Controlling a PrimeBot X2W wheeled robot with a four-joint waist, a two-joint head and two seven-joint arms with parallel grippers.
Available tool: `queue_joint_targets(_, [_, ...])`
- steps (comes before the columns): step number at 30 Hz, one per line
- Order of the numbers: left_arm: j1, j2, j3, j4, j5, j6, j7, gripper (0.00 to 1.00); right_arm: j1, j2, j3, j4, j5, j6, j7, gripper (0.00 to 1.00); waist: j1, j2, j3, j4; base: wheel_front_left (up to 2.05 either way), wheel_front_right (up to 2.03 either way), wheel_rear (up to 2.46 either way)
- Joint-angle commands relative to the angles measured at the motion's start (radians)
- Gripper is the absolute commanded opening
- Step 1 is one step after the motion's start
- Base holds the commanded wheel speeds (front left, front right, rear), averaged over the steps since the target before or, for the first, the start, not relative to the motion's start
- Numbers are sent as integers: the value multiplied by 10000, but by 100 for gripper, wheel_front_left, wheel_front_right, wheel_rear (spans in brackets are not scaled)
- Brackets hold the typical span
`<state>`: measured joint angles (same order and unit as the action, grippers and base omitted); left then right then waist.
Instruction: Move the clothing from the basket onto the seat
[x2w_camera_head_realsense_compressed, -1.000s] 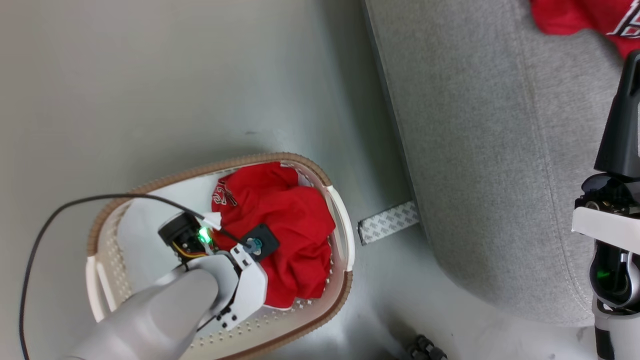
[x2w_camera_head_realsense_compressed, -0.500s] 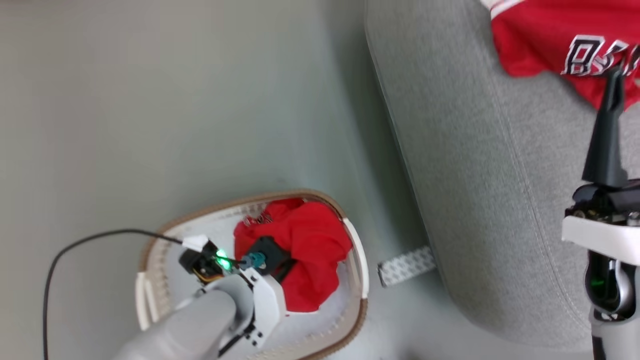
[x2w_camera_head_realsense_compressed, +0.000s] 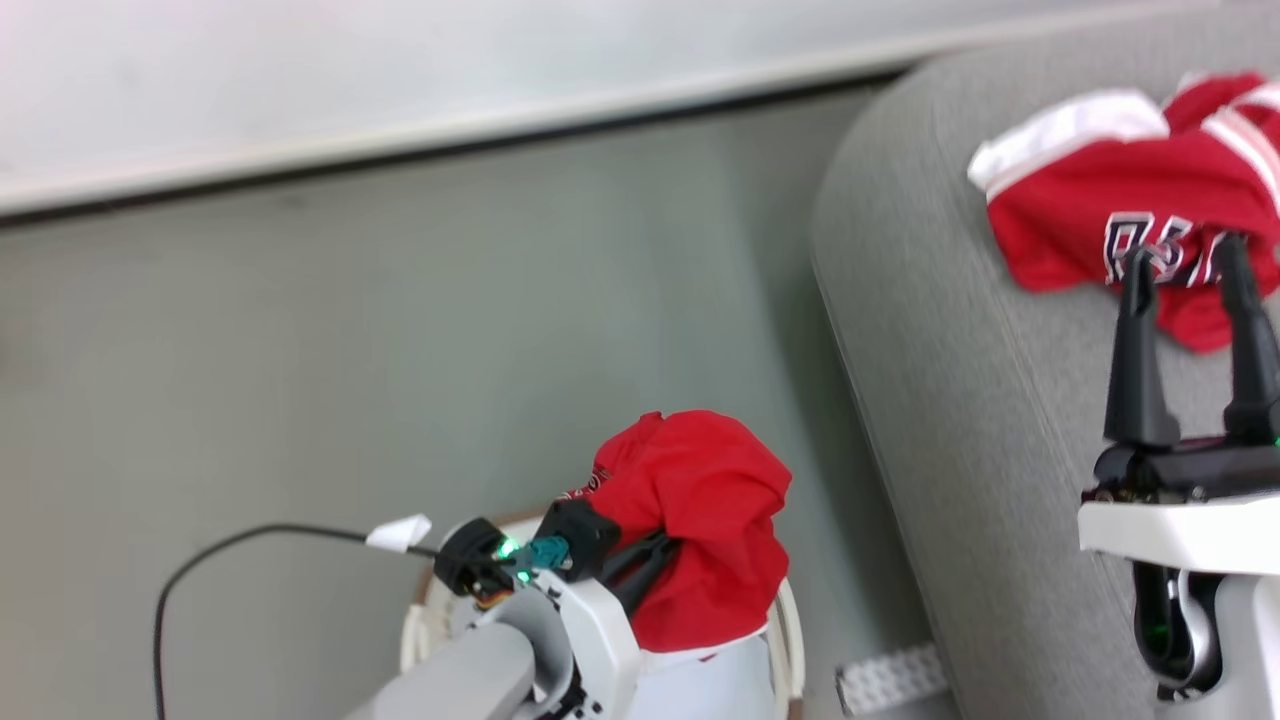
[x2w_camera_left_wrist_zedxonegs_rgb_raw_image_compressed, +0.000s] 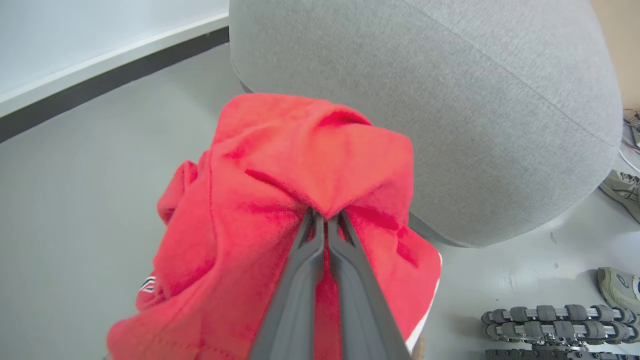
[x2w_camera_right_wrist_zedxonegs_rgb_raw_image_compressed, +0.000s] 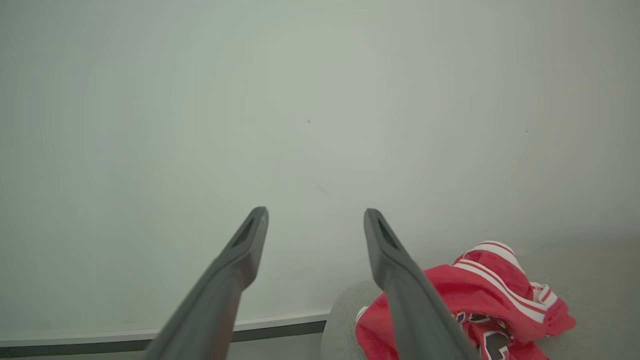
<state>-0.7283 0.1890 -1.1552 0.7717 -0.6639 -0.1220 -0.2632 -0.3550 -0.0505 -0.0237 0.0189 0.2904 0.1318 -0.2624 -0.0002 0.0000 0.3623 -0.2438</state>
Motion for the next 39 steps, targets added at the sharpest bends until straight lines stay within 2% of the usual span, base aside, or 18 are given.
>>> queue_joint_targets(1, [302, 23, 183, -232, -75, 76, -14, 0, 206, -82, 23, 112, 35, -22, -16, 100, 2, 0, -961, 563, 0, 0, 0])
queue_joint_targets(11, [1221, 348, 1612, -2266, 60, 465, -13, 0, 1059, -442, 562, 855, 478, -22, -16, 100, 2, 0, -2544, 1112, 0, 0, 0])
queue_joint_targets(20, [1166, 717, 2265, -4018, -129, 854, 65, 0, 1855, -504, 1055, 1300, 808, -22, -16, 100, 2, 0, -3464, 1560, 0, 0, 0])
queue_joint_targets(31, [540, 1146, 2960, -5953, -437, 1433, 703, 0, 2177, -330, 1714, 1513, 953, -23, -16, 100, 2, 0, -3802, 1788, 0, 0, 0])
queue_joint_targets(39, [397, 1405, 3206, -6516, -592, 1656, 931, 0, 2127, -266, 2018, 1564, 937, -23, -16, 100, 2, 0, -3731, 1758, 0, 0, 0])
